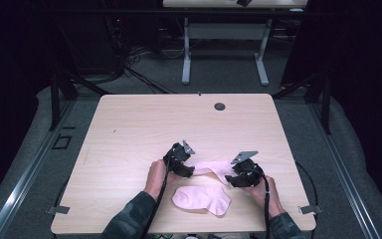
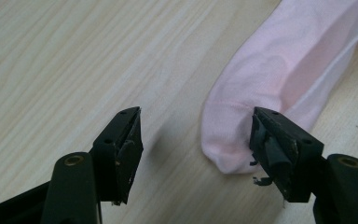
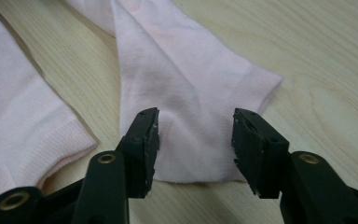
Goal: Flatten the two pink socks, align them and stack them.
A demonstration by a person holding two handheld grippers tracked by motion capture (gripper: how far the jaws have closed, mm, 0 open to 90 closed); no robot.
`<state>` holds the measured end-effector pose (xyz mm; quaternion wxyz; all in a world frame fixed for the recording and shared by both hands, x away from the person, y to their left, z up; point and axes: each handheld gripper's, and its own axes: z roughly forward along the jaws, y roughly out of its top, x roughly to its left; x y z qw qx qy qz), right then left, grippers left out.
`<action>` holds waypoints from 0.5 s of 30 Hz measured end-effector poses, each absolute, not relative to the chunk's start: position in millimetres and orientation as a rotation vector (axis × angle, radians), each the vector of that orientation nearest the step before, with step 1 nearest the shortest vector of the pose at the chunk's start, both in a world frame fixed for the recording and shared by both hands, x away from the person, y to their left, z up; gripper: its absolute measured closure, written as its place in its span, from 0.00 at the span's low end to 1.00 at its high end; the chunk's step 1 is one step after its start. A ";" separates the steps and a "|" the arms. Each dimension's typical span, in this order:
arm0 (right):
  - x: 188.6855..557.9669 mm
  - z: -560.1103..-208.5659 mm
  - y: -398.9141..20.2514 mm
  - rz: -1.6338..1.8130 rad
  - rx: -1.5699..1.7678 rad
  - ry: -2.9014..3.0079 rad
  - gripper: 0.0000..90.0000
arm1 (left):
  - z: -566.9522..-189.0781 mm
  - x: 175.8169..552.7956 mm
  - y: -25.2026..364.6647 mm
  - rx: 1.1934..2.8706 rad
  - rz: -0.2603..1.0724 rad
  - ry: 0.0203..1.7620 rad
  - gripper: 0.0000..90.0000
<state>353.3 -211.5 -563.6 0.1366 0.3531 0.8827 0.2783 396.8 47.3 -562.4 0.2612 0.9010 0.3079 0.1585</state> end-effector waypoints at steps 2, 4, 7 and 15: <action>353.8 -561.6 -215.2 0.863 1.051 2.547 0.54 | -559.2 397.4 53.0 2.403 0.400 0.850 0.38; 356.4 -556.4 -224.7 0.952 1.136 2.495 0.55 | -556.5 397.9 56.1 2.379 0.398 0.864 0.38; 359.3 -554.6 -230.2 0.955 1.189 2.453 0.55 | -551.1 401.1 60.8 2.344 0.379 0.895 0.39; 363.8 -565.4 -219.0 0.818 1.218 2.479 0.66 | -558.3 398.8 50.0 2.421 0.319 0.871 0.52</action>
